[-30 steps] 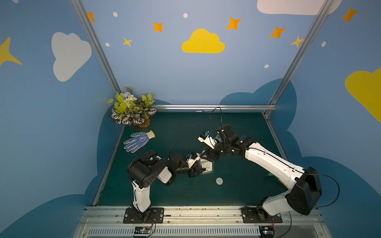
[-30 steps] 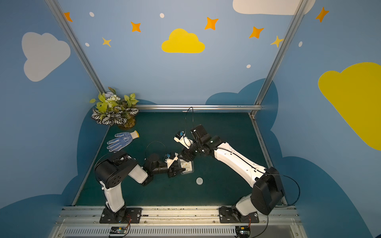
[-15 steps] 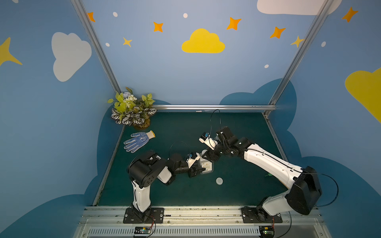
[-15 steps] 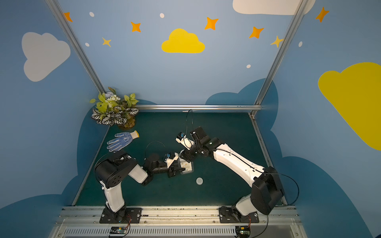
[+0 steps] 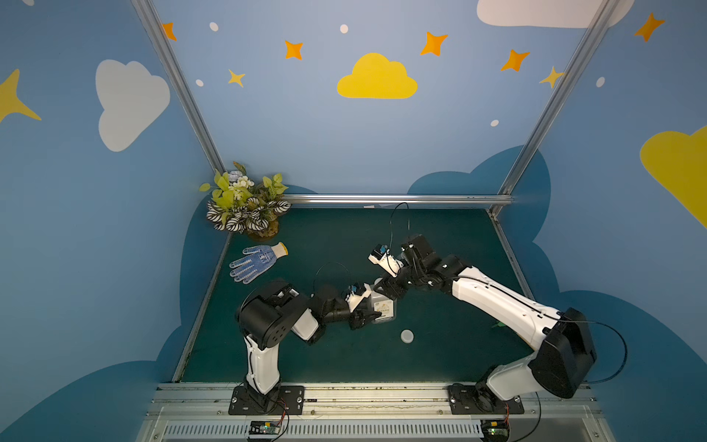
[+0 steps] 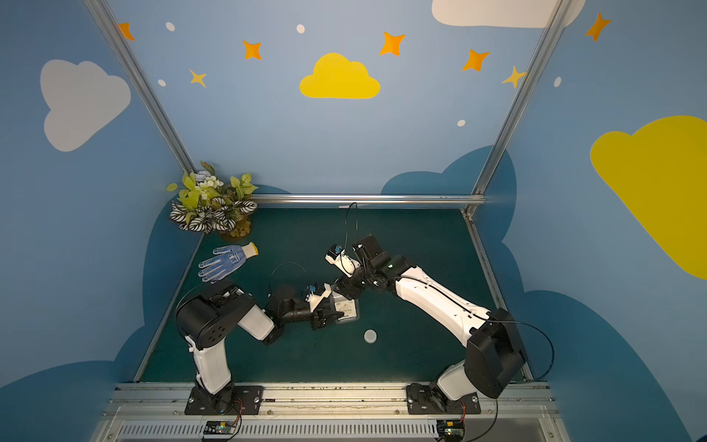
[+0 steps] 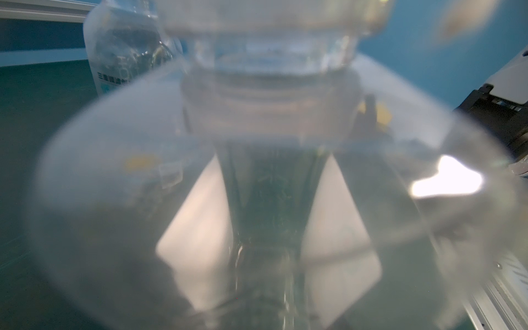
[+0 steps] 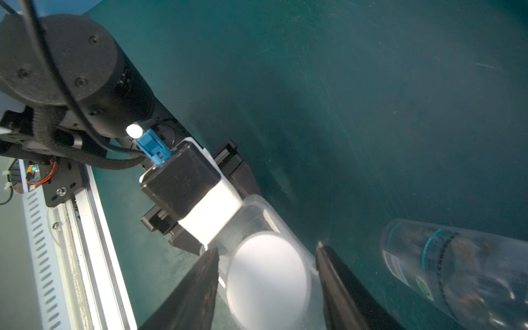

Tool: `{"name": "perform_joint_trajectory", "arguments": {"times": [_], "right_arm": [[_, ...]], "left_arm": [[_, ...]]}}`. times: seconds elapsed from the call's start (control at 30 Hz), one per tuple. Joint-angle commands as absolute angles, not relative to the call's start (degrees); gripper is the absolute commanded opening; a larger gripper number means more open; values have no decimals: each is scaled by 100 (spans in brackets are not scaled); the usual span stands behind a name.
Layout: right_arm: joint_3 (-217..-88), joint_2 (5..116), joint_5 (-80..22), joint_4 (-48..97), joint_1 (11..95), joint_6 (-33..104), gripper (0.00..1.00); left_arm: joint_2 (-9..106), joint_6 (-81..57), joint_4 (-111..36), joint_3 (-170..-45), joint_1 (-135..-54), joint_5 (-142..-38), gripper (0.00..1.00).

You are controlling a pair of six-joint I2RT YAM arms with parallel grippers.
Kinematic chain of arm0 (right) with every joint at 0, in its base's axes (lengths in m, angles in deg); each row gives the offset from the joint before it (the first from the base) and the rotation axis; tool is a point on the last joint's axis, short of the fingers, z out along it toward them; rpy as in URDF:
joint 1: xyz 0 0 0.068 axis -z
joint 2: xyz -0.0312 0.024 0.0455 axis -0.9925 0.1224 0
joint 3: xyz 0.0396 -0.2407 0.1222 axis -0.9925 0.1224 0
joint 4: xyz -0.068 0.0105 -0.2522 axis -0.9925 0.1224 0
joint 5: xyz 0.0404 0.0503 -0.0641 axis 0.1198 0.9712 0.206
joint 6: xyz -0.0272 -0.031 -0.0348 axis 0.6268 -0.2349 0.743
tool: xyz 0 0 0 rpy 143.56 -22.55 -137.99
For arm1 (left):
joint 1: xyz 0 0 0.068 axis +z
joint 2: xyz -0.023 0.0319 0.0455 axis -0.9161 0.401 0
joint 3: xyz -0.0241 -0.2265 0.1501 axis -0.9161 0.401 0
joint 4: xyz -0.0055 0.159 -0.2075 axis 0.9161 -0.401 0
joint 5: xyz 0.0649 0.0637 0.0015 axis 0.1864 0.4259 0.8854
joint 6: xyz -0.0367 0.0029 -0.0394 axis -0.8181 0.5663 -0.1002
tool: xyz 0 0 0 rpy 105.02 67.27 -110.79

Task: Screw on the bottle caps
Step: Screw the bottle cap onto the plastic bottle.

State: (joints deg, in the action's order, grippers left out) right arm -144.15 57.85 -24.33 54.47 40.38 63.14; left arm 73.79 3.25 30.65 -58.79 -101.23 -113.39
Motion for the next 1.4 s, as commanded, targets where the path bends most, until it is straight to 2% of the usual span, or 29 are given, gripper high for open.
{"name": "perform_joint_trajectory", "arguments": {"times": [0.0,0.43,0.57,0.67,0.87,1.2,1.37], "right_arm": [[-14482,5882,-2355,5338,4056,6264,54],[-14186,5829,-2511,5059,3998,5877,22],[-14113,5864,-2680,5051,3944,5704,19],[-14168,5908,-2979,5146,3868,5477,16],[-14289,6031,-3971,5330,3510,4958,0],[-14212,6208,-5320,5215,2904,3902,0],[-13998,6108,-5431,4964,2866,3648,0]], "left_arm": [[7414,301,3208,-5984,-10114,-11421,2],[7396,283,3354,-5908,-10110,-11283,2],[7407,267,3623,-5789,-10112,-11104,2],[7407,258,3823,-5703,-10124,-10909,2],[7324,527,3876,-5593,-10307,-10249,2],[7169,872,3877,-5449,-10582,-9308,2],[7130,898,3876,-5414,-10590,-9250,2]]}}
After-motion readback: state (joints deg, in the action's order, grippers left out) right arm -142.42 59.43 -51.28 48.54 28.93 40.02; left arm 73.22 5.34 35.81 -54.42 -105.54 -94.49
